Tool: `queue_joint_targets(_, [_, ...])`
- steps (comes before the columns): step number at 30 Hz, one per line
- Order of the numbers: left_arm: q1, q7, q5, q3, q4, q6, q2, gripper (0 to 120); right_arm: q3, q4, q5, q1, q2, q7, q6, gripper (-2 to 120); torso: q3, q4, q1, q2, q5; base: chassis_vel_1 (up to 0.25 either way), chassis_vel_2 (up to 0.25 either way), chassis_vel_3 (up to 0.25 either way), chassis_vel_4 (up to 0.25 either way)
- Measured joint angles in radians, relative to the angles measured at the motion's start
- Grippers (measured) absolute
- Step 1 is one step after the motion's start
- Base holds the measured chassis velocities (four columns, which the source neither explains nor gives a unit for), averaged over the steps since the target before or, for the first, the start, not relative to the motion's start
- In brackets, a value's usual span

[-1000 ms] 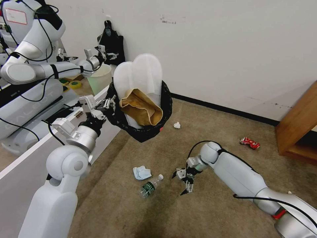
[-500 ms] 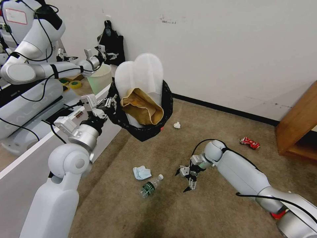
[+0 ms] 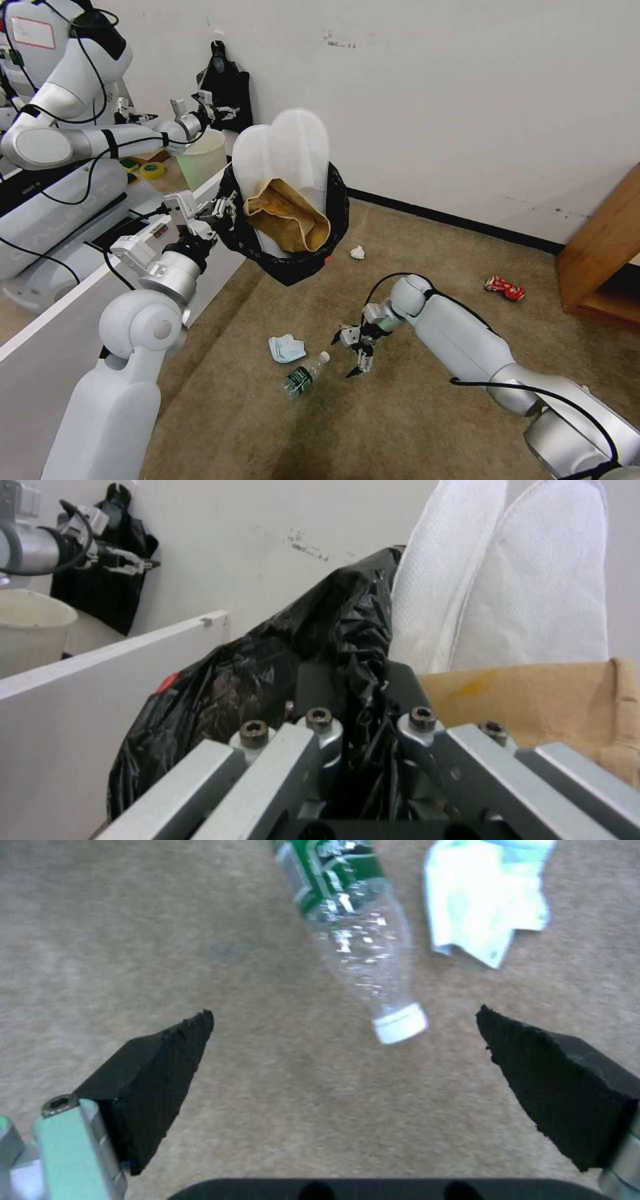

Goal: Pick up the trash bin, then pick up the garbage from the floor and place it into the trash bin.

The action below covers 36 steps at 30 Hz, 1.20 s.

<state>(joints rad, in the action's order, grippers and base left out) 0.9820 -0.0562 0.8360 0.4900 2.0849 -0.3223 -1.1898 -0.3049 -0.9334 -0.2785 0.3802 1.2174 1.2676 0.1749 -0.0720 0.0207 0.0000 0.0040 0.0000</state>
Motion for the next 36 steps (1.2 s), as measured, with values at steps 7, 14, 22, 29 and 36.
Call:
queue_joint_targets(7, [0.0,0.001,0.003,0.003,0.0,0.001,0.003,4,-0.013,0.008,0.003,0.012,-0.007,-0.119,-0.001,100,0.0,0.0002,0.0,0.0,0.0,0.0,0.0,0.0,0.0])
queue_joint_targets(14, [0.0,0.001,0.004,0.001,0.001,0.001,0.001,4,-0.009,0.011,-0.001,0.02,-0.028,-0.152,0.0,100,0.0,0.0003,0.0,0.0,0.0,0.0,0.0,0.0,0.0])
queue_joint_targets(22, [0.006,0.002,0.002,-0.001,0.005,0.002,-0.002,4,-0.01,0.047,0.004,0.02,-0.013,-0.214,0.019,100,0.0,0.0001,0.0,0.0,0.0,0.0,0.0,0.0,0.0])
queue_joint_targets(29, [0.011,0.003,0.002,0.0,0.009,0.002,-0.001,4,-0.003,0.072,0.003,0.01,-0.007,-0.23,0.03,100,0.0,0.0001,0.0,0.0,0.0,0.0,0.0,0.0,0.0])
queue_joint_targets(36, [0.01,0.004,0.003,-0.003,0.009,0.003,-0.003,4,0.0,0.105,0.002,0.002,0.014,-0.252,0.042,100,0.0,0.0001,0.0,0.0,0.0,0.0,0.0,0.0,0.0])
